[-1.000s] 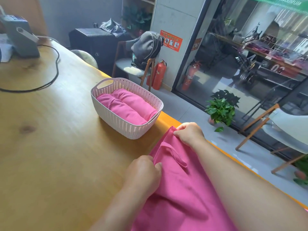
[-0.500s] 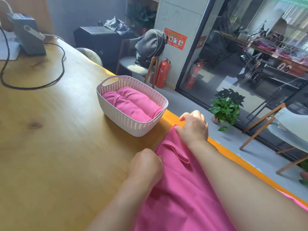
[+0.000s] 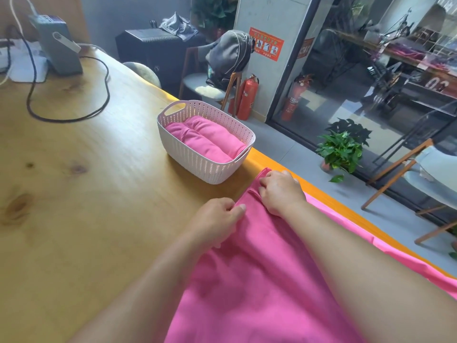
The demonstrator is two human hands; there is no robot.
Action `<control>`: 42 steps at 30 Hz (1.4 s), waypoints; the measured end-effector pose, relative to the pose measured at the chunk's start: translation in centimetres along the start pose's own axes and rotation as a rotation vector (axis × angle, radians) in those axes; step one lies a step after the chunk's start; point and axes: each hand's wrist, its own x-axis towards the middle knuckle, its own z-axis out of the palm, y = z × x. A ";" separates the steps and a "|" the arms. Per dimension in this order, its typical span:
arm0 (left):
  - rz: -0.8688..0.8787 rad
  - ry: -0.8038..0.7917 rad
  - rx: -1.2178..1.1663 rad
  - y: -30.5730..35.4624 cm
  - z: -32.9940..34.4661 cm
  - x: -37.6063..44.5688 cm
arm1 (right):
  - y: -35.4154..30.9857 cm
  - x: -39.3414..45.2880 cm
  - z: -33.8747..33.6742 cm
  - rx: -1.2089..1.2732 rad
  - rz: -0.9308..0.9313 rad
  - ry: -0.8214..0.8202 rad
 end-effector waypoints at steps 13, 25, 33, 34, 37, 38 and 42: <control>-0.256 -0.146 -0.125 -3.0 -4.0 -3.9 | -2.1 -0.4 1.1 0.062 0.106 0.008; -0.279 -0.194 0.132 -4.0 -5.9 -7.3 | -1.4 -0.5 2.8 0.116 0.098 0.094; -0.127 -0.152 0.226 -4.9 -6.6 -8.3 | -0.9 0.2 3.2 0.124 0.092 0.120; -0.126 -0.114 0.278 -4.9 -6.5 -8.3 | -0.7 0.3 3.2 0.120 0.093 0.121; -0.226 -0.071 0.378 -5.1 -7.0 -8.9 | -0.2 1.0 3.0 0.116 0.108 0.129; -0.262 -0.093 0.392 -5.2 -7.3 -9.2 | 0.0 1.3 2.9 0.118 0.116 0.129; -0.347 -0.206 0.309 -5.9 -9.2 -10.2 | 0.3 1.9 2.9 0.116 0.140 0.114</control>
